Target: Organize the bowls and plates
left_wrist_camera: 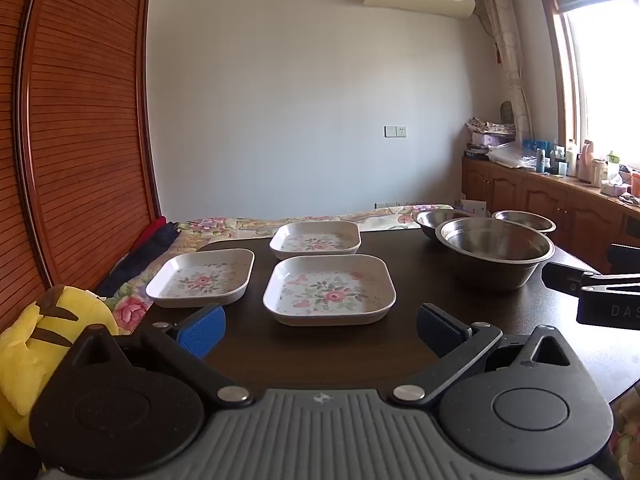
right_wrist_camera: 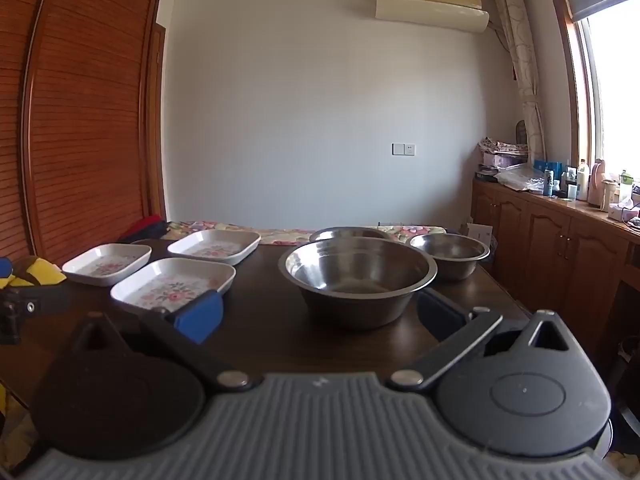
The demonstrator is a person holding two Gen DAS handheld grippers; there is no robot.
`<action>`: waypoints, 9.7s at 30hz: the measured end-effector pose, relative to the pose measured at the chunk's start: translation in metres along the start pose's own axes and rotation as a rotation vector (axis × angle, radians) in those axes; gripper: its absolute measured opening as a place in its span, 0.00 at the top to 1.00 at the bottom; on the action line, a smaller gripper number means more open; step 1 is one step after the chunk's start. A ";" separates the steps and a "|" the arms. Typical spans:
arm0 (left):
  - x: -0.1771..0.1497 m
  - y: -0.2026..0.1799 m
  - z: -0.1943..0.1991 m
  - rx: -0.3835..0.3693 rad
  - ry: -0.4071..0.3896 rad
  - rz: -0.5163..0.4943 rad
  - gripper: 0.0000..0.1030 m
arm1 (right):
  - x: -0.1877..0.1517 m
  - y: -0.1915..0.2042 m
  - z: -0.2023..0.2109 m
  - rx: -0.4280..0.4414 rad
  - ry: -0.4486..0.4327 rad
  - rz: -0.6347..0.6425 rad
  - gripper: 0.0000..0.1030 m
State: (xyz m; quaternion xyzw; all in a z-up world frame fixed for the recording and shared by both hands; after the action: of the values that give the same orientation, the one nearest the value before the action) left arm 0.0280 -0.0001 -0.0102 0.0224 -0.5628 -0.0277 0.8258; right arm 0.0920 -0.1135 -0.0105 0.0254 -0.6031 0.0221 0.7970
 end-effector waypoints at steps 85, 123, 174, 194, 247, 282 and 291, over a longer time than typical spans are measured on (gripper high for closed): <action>-0.013 0.002 -0.013 -0.035 0.061 0.000 0.00 | -0.011 0.007 -0.013 0.038 0.043 0.044 0.00; 0.021 0.062 -0.132 -0.148 0.204 0.030 0.34 | 0.026 0.077 -0.125 0.382 0.264 0.162 0.21; 0.010 0.074 -0.183 -0.151 0.304 0.072 0.85 | 0.008 0.077 -0.170 0.376 0.396 0.099 0.81; -0.004 0.061 -0.112 -0.187 0.269 0.067 0.86 | -0.002 0.070 -0.108 0.385 0.349 0.093 0.82; 0.002 0.096 -0.085 -0.133 0.226 0.083 0.61 | 0.034 0.068 -0.089 0.402 0.268 0.143 0.79; 0.024 0.210 -0.167 0.028 0.185 0.151 0.53 | 0.064 0.177 -0.181 0.567 0.360 0.254 0.68; 0.022 0.229 -0.198 0.017 0.216 0.159 0.53 | 0.061 0.195 -0.215 0.585 0.427 0.228 0.63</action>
State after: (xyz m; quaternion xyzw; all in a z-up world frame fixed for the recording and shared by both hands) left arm 0.2253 0.2281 -0.0462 -0.0125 -0.4706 0.0454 0.8811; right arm 0.3017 0.0960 -0.0075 0.1797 -0.3906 0.2867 0.8561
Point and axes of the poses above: each gripper's, at about its wrist camera, not at the fingertips, and z roughly against the way its jaws point, y to its left, x to its top, the point moved 3 cm from there along -z, roughly the way its jaws point, and after that the axes turned 2 degrees about y, right-handed, at the moved point
